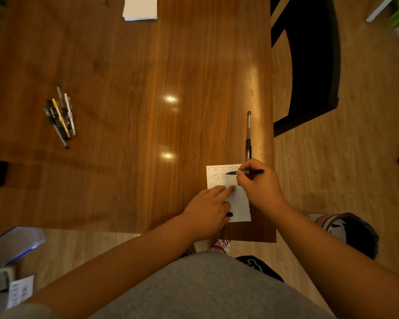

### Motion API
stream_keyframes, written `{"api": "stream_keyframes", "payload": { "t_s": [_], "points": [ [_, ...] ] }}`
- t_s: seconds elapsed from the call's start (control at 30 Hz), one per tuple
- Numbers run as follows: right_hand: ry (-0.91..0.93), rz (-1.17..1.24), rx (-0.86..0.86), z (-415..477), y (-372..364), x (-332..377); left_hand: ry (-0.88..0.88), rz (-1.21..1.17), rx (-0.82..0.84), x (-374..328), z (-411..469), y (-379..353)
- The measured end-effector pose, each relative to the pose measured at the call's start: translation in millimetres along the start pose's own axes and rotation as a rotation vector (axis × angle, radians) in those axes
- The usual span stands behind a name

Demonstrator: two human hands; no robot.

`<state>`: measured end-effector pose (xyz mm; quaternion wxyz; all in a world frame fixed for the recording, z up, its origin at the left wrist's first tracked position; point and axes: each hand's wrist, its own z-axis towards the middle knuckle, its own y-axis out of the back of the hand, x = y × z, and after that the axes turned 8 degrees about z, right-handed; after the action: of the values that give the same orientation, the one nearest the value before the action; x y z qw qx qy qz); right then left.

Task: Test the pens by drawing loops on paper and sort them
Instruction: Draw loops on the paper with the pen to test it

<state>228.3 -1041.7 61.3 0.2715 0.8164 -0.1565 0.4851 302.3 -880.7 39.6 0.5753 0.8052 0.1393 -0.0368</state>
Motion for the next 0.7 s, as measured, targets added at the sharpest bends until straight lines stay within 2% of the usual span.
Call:
{"api": "stream_keyframes", "payload": {
  "t_s": [0.37, 0.7],
  "points": [
    [-0.019, 0.008, -0.046, -2.4, 12.4, -9.4, 0.008, 0.014, -0.005, -4.2, 2.6, 1.7],
    [0.012, -0.015, -0.005, -6.2, 9.3, -8.8, 0.022, -0.013, -0.001, -5.0, 6.3, 3.6]
  ]
}}
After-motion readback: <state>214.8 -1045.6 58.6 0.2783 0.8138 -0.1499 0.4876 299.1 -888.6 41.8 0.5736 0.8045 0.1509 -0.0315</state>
